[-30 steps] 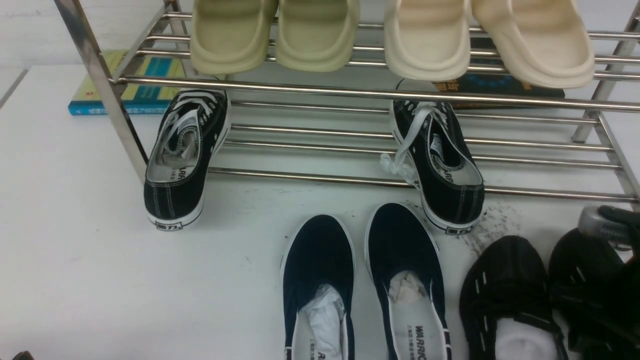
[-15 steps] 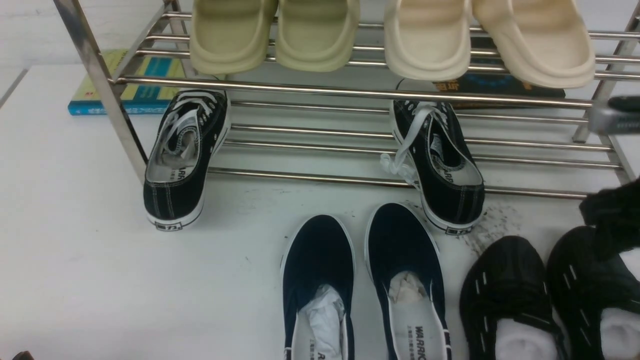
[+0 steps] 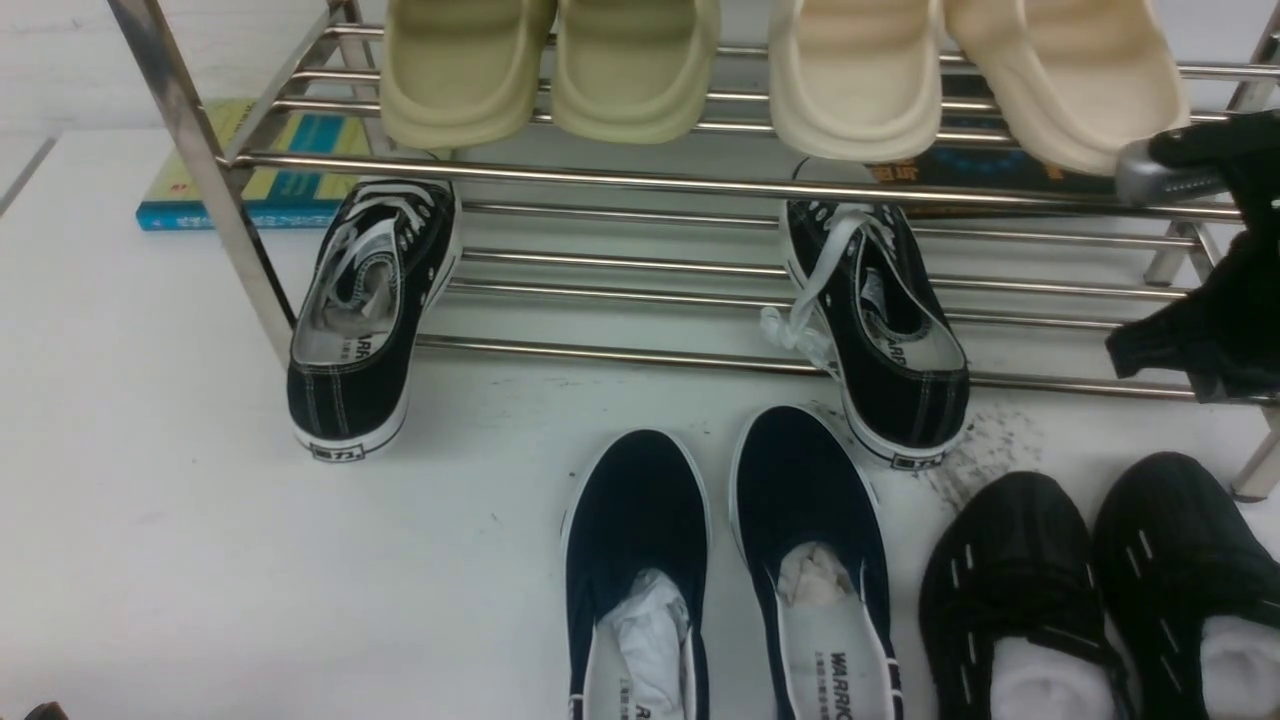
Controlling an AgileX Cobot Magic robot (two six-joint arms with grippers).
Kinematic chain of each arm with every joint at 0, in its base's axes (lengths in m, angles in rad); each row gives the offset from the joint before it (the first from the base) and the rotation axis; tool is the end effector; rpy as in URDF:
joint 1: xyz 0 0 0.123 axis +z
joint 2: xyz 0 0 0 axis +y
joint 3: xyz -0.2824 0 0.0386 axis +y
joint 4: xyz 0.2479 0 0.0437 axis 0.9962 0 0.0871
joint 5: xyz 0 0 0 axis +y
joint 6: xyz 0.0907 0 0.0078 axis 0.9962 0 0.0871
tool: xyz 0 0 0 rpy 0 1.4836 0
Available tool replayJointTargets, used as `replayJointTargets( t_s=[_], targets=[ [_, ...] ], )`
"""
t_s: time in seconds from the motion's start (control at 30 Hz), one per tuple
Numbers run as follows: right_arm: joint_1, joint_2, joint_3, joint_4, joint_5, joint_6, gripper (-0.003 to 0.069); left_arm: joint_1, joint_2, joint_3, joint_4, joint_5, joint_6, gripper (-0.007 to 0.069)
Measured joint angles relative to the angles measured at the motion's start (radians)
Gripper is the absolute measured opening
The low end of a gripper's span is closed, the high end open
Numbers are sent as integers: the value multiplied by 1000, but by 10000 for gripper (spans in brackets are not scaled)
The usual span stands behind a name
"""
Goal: Take the shoes off the shelf with your hand on the white table.
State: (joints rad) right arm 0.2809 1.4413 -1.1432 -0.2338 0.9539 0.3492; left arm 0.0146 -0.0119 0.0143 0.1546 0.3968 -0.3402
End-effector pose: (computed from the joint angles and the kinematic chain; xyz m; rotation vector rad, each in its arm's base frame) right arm 0.2814 0.0633 0.2953 -0.0377 2.6884 -0.1090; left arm 0.0516 0.0062 0.1737 -0.2394 1.8632 -0.0697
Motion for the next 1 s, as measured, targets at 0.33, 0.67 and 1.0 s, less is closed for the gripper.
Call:
replayJointTargets(
  t_s=[0.33,0.67,1.0],
  targets=[
    [5,-157,0,-71,-59,73,-10,0,0,0,0,0,0,242],
    [5,-38,0,-321,-227,276,-5,0,0,0,0,0,0,242],
    [8,58,0,-568,-364,509,-4,0,0,0,0,0,0,242]
  ],
)
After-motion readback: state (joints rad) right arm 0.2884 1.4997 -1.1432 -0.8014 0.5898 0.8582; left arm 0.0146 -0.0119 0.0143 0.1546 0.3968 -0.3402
